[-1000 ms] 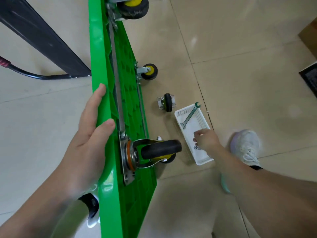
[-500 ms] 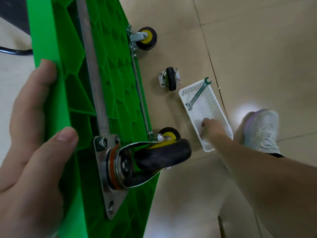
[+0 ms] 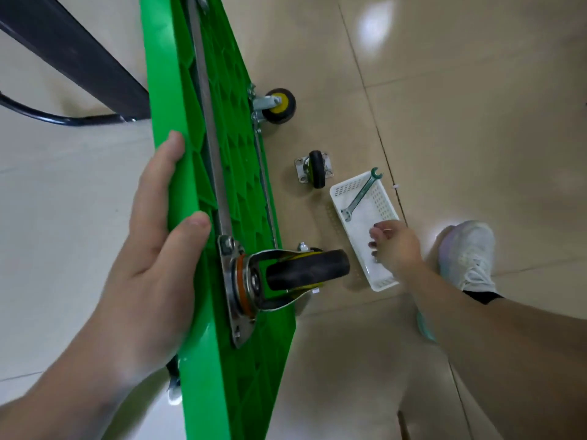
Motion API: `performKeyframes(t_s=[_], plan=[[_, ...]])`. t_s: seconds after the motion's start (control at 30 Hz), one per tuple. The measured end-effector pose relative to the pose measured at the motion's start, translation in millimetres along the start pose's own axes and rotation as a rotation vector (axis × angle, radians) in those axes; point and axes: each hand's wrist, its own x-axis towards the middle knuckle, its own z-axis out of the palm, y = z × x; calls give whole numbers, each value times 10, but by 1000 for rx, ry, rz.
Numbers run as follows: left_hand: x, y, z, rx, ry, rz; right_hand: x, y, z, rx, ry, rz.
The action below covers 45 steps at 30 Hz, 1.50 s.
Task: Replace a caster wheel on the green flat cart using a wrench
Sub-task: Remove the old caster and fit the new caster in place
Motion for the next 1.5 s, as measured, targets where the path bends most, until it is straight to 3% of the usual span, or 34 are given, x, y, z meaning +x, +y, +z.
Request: performKeyframes(t_s=[0.2, 0.43, 0.63, 1.2, 1.5], plan=[[21, 134, -19, 121, -25, -107, -910, -420, -98, 279, -41, -113], [7, 150, 1, 138, -18, -62, -1837, -451, -206, 440, -178, -196], [2, 138, 19, 97, -15, -52, -2438, -342, 138, 402, -336, -191], [-35, 157, 21, 38, -18, -107, -2482, -440, 695, 669, -453, -8], [-27, 127, 21, 36, -16, -97, -2493, -452, 647, 595, -448, -87]])
